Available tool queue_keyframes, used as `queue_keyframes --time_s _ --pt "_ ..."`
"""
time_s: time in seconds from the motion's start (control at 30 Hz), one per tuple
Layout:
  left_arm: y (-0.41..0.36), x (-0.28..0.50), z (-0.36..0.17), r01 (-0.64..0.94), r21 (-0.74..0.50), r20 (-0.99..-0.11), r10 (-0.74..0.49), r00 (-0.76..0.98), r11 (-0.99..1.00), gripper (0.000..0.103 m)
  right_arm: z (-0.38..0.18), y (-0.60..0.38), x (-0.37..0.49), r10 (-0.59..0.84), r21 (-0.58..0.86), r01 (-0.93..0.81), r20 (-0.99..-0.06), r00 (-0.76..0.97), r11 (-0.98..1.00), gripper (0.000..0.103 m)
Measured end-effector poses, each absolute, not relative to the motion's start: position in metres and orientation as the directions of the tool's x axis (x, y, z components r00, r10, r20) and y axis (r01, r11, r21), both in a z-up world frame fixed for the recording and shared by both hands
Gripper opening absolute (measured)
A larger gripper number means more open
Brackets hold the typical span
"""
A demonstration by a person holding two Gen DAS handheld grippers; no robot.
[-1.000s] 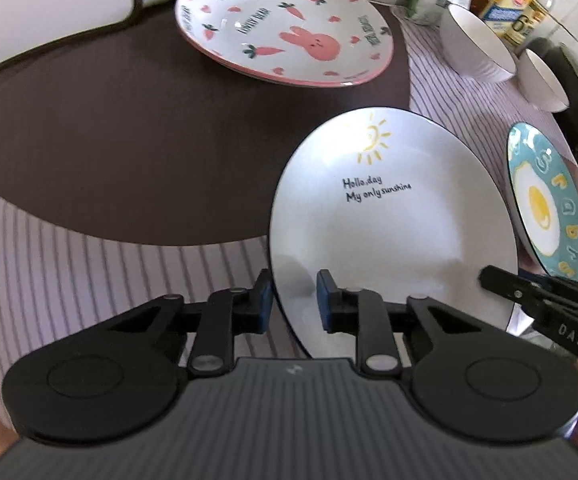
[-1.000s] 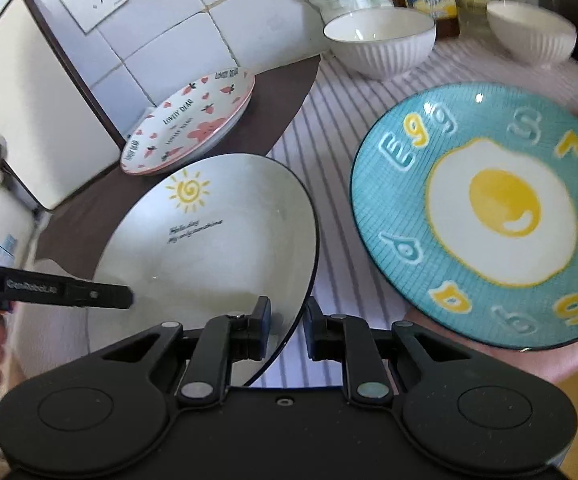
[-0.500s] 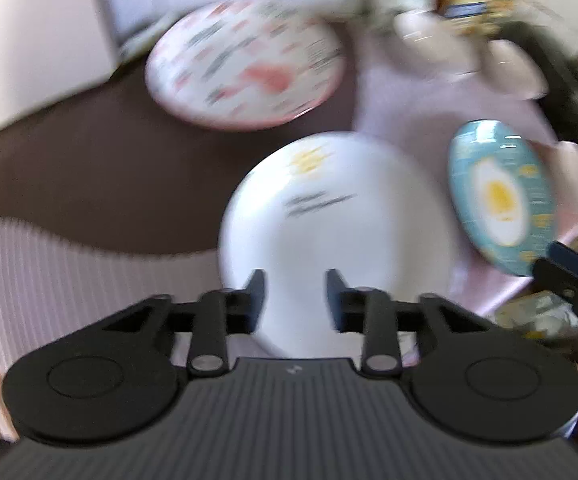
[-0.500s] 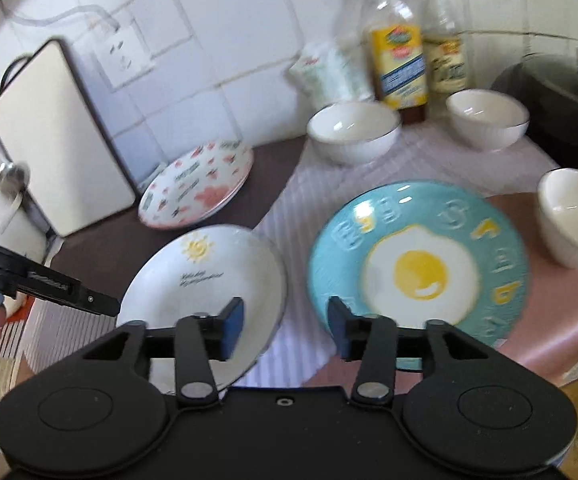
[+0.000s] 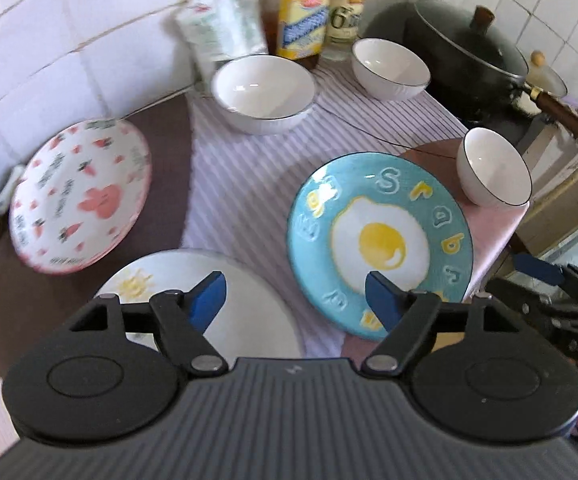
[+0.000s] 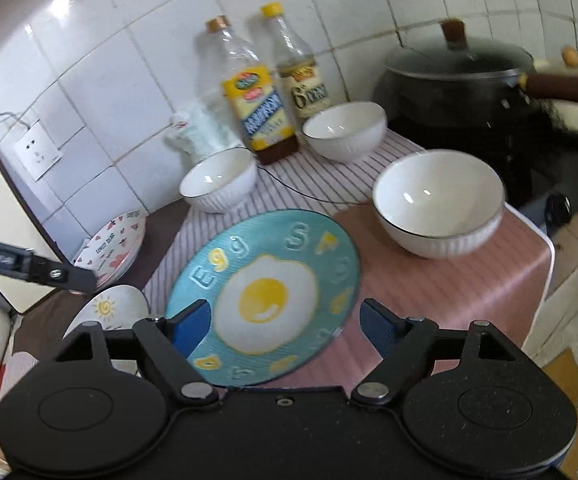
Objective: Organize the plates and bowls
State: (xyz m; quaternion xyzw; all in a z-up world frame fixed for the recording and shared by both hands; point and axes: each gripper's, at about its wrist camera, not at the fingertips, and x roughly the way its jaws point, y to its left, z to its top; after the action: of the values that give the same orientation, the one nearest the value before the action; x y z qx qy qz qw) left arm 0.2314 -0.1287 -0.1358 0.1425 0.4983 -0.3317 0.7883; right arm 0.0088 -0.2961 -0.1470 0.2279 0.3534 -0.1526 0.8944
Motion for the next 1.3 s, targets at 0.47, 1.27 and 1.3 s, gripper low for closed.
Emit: queue_keyframes --time_s 0.47,1.27,1.3 --pt "-0.183 0.281 -0.209 0.660 -0.141 -0.923 -0.340 0.183 0.738 0.072 -0.197 -0.347 0.020 0.005 0.403 0.433 -0.736 0.677 0.806 0.052" --pt "-0.184 0.305 -0.231 0.511 -0.208 -0.960 -0.274 0.057 0.834 0.025 -0.212 -0.359 0.048 0.131 0.429 0.383 -0.788 0.602 0.818 0.019" --pt "-0.185 0.305 -0.231 0.504 -0.206 -0.962 -0.268 0.052 0.839 0.025 -0.211 -0.359 0.051 0.137 0.425 0.380 -0.794 0.592 0.821 0.019"
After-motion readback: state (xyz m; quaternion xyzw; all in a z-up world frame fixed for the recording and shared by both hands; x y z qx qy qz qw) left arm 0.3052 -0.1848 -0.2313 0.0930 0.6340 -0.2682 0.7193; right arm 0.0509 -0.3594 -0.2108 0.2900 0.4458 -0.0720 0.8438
